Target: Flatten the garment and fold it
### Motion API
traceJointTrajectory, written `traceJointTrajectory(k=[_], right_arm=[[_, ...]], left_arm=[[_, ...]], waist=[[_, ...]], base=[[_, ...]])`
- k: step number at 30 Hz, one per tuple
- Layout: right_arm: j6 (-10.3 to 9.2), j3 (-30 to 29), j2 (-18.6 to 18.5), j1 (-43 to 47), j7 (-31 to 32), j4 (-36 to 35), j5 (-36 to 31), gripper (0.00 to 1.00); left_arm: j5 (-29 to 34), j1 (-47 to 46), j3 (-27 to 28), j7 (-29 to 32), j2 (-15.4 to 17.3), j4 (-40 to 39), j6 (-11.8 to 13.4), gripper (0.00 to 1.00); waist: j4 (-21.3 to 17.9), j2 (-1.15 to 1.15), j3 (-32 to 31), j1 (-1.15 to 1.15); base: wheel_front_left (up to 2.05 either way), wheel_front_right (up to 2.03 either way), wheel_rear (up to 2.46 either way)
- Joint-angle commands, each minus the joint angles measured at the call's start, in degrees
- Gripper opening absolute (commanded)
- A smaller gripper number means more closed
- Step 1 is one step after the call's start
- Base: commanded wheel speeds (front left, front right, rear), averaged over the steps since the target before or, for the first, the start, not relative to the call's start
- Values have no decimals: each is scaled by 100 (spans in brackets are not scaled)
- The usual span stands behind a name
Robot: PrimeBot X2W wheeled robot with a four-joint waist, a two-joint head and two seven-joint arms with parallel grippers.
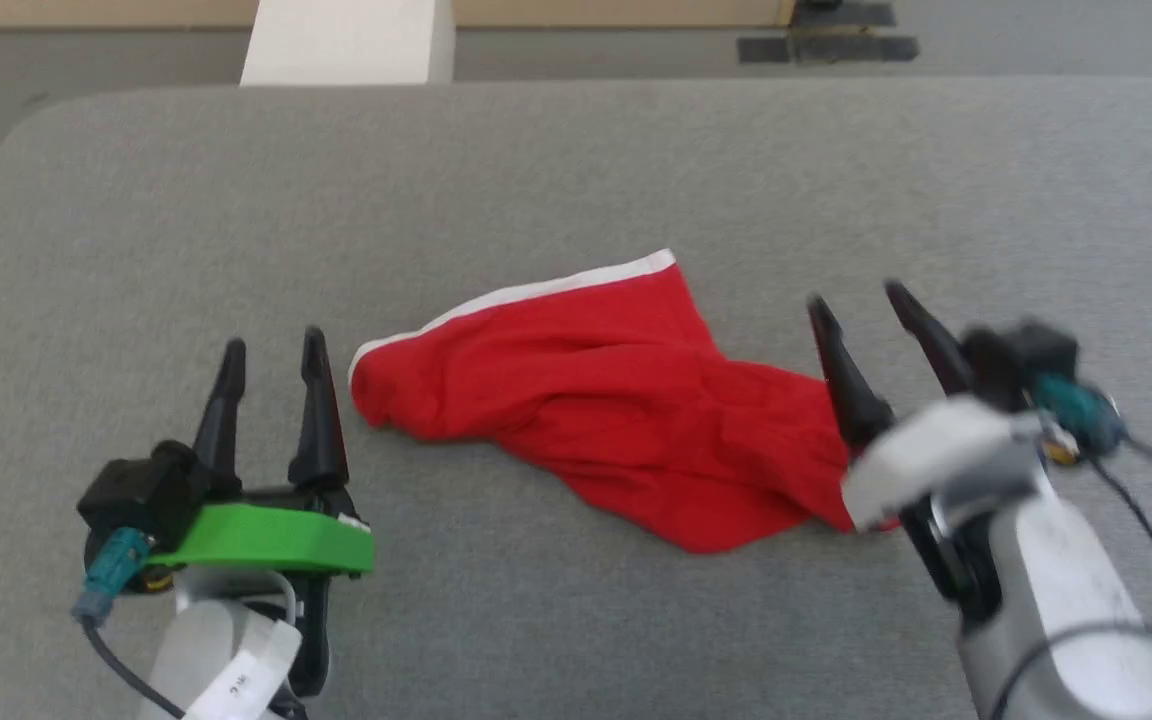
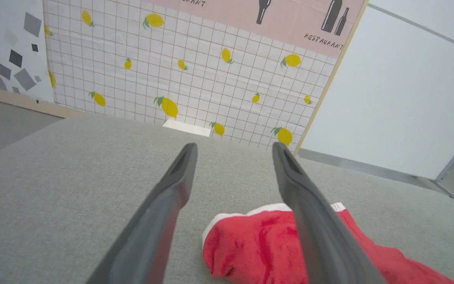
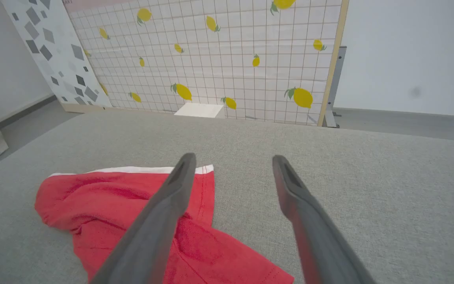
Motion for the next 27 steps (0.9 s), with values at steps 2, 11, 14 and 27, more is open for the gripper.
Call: traceJointTrajectory(k=[2,11,14,27], right_arm=[[-8,114,3,-585,263,323,-83,100],[-8,144,3,-2066,1948,1985,-189,100],[-8,199,3,-2286,2717,2403,-414,100],[-8,264,-224,-2024,3674,2092,-592,0]], left_arm=[[154,-124,74,-20,-52,-270,-135,100],[69,-365,-76,-22,-85,-604,-199,100],[7,-398,-130,-22,-86,-610,-150,100],[-59,-304,-125,-22,-87,-565,-69,100]], waist=[[388,0,431,0],[954,0,1021,0],[1093,0,1115,0],[1055,0,916,0]], base=[[0,0,0],[0,0,0],[0,0,0],[0,0,0]])
